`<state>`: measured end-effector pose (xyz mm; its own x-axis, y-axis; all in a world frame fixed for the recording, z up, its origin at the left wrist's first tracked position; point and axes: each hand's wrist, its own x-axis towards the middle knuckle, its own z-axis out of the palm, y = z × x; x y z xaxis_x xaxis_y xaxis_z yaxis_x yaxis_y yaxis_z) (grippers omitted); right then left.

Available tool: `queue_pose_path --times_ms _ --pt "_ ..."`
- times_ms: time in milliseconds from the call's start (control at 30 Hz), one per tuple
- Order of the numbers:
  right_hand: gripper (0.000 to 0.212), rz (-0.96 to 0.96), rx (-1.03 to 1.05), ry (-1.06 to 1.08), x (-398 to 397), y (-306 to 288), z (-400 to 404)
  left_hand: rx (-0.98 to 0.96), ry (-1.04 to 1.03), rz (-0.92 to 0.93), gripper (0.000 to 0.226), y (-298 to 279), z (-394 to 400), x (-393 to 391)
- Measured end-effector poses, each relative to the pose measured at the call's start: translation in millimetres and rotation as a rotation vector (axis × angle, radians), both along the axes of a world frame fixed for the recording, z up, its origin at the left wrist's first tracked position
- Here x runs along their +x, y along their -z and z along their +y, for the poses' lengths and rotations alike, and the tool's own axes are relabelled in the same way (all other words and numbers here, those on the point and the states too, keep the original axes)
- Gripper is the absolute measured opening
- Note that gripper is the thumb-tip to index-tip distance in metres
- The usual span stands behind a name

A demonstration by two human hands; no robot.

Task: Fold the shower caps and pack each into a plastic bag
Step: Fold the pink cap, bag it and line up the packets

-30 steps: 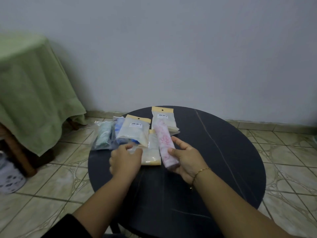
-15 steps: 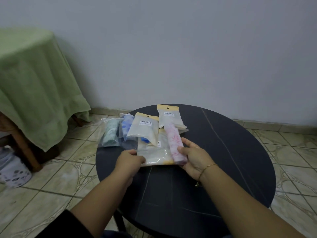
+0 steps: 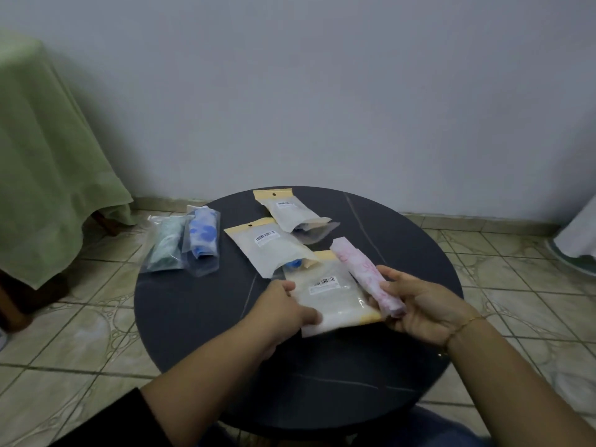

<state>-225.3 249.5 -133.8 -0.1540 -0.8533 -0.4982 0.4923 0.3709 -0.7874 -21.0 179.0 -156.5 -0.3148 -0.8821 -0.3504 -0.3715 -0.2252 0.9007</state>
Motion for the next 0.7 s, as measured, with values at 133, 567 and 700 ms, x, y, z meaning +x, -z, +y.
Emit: queue_pose_path --times_ms 133,567,700 --pt "0.033 -0.009 -0.043 0.087 -22.1 4.3 15.6 -0.056 0.091 -0.018 0.075 -3.0 11.9 -31.0" --pt "0.041 0.072 -0.173 0.400 -51.1 9.6 25.5 -0.500 0.535 0.016 0.035 -7.6 31.4 -66.6" --pt "0.043 0.147 -0.126 0.370 -49.8 6.2 33.1 -0.552 0.623 -0.146 0.023 1.0 35.7 -66.4"
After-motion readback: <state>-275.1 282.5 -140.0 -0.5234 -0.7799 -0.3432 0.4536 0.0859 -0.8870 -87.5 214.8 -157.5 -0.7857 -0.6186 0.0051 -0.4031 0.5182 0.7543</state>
